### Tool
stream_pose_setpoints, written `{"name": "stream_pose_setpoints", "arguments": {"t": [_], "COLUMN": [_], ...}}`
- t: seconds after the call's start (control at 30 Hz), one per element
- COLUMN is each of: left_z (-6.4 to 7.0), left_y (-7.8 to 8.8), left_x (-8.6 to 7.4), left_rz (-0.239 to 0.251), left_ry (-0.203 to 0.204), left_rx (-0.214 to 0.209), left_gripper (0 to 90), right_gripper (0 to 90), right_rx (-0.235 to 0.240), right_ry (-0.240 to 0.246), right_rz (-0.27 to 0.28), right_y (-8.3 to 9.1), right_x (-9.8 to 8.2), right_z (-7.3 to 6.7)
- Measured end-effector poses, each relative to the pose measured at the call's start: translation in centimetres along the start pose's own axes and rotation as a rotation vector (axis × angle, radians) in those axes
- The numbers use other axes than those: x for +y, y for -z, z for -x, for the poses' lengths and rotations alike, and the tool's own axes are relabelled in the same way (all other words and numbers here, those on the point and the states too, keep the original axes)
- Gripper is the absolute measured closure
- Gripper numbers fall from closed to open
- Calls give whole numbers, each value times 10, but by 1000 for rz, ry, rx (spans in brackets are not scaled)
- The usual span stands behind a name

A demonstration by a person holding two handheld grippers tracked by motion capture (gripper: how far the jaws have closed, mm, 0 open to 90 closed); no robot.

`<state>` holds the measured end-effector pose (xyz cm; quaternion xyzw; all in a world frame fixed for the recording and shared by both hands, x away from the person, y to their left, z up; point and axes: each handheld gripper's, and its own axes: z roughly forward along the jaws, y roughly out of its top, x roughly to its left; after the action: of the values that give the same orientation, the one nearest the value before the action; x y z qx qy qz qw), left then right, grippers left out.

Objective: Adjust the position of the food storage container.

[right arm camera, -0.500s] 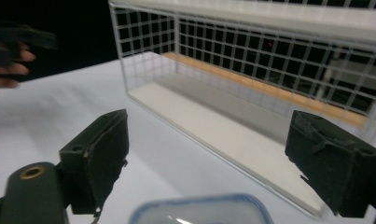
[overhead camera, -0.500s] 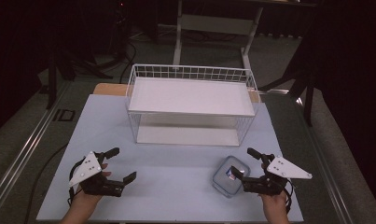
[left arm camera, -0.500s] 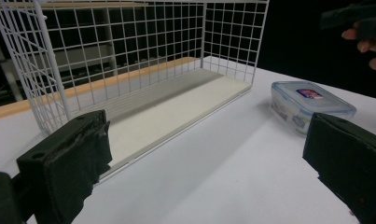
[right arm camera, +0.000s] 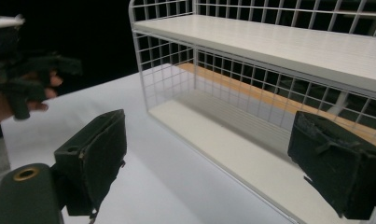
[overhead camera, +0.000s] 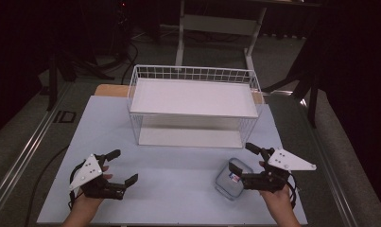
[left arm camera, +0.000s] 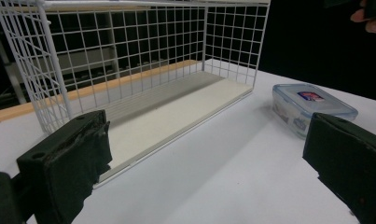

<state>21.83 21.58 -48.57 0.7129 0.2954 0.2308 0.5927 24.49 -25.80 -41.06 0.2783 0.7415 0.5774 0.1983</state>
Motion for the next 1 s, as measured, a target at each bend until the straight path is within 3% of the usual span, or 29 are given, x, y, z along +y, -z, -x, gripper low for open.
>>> {"name": "stream_pose_setpoints", "arguments": {"t": [0.1,0.2,0.33,0.5,0.57,0.67,0.7,0.77,1.0], "left_z": [0,1,2,2,2,2,2,3,7], "left_y": [-1,-1,-1,-2,-2,-3,-3,-4,-6], "left_x": [-1,-1,-1,-1,-1,-2,-2,-1,-1], "left_rz": [-5,-3,-10,-12,-17,-18,-17,-14,-22], "left_ry": [0,3,-4,-6,-9,-1,2,6,-18], "left_rx": [-1,-1,-3,-5,-6,-8,-11,-14,-19], "left_gripper": [17,17,17,17,17,17,17,17,17], "right_gripper": [116,119,143,270,368,442,447,504,673], "right_rx": [-2,-37,-56,-70,-67,-53,-79,-85,-100], "right_ry": [-16,-17,-60,-107,-124,-134,-131,-136,-144], "right_rz": [-30,-72,-111,-151,-172,-211,-242,-261,-352], "right_y": [-2,-5,-4,0,4,7,10,15,27], "right_x": [1,-1,-8,-24,-31,-39,-46,-53,-76], "right_z": [8,14,22,25,26,27,28,29,31]}}
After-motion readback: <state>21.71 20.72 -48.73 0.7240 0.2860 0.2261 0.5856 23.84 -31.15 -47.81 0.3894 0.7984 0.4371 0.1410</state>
